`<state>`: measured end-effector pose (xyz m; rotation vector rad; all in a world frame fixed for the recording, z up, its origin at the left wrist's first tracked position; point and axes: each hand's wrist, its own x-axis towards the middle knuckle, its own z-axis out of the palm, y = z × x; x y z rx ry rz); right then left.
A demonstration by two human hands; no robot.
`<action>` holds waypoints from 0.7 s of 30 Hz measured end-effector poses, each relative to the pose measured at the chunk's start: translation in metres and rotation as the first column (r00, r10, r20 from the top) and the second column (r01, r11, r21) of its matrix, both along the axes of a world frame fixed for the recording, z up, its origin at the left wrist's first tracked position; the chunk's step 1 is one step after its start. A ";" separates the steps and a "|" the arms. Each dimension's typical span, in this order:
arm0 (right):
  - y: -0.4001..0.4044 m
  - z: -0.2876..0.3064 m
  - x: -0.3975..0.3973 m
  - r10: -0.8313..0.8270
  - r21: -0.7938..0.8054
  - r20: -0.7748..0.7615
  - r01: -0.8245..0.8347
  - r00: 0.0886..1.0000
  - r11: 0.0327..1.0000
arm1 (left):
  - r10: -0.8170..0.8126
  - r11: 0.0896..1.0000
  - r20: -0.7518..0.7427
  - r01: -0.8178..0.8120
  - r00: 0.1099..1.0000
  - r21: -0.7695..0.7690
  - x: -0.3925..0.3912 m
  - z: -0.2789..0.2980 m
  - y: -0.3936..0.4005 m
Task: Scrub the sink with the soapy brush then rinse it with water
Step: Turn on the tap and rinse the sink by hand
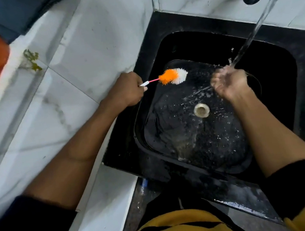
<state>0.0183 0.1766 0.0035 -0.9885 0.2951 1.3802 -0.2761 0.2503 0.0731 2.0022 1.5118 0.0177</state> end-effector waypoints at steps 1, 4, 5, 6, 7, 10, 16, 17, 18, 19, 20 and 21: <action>-0.006 0.000 -0.008 0.121 -0.031 0.108 -0.118 0.987 0.993 | 0.002 1.000 -0.005 -0.002 1.000 -0.007 0.000 -0.002 -0.001; -0.037 -0.001 -0.049 0.552 -0.136 0.310 -0.539 0.774 0.831 | -0.007 1.000 -0.009 0.007 1.000 -0.017 0.003 -0.008 -0.003; -0.050 -0.005 -0.066 0.685 -0.138 0.314 -0.682 0.657 0.718 | -0.010 1.000 -0.011 0.009 1.000 -0.016 0.004 -0.010 -0.003; -0.065 -0.011 -0.083 0.796 -0.130 0.290 -0.802 0.531 0.582 | -0.010 1.000 -0.013 0.010 1.000 -0.015 0.005 -0.012 -0.004; -0.077 -0.019 -0.097 0.878 -0.140 0.239 -0.880 0.414 0.453 | -0.009 1.000 -0.015 0.009 1.000 -0.015 0.006 -0.013 -0.004; -0.098 -0.045 -0.114 0.966 -0.250 0.132 -0.935 0.224 0.251 | -0.017 1.000 -0.019 0.016 1.000 -0.021 0.012 -0.016 -0.004; -0.053 -0.061 -0.042 0.492 -0.235 -0.013 -0.481 0.870 0.844 | -0.020 0.999 -0.005 0.020 1.000 -0.038 0.019 -0.020 -0.005; -0.041 -0.060 -0.028 0.308 -0.232 -0.082 -0.319 0.948 0.919 | -0.018 0.999 -0.007 0.017 1.000 -0.040 0.020 -0.021 -0.005; -0.030 -0.061 -0.015 0.154 -0.229 -0.124 -0.180 0.980 0.957 | -0.018 0.999 -0.009 0.017 1.000 -0.042 0.021 -0.022 -0.006; -0.019 -0.061 -0.003 0.062 -0.228 -0.137 -0.092 0.989 0.969 | -0.020 0.999 -0.015 0.019 1.000 -0.042 0.022 -0.023 -0.006; -0.010 -0.059 0.005 0.018 -0.209 -0.144 -0.048 0.989 0.977 | -0.026 0.999 -0.024 0.025 0.999 -0.042 0.023 -0.024 -0.006; -0.001 -0.057 0.010 0.013 -0.199 -0.143 -0.041 0.990 0.979 | -0.032 0.999 -0.035 0.030 0.999 -0.045 0.025 -0.025 -0.006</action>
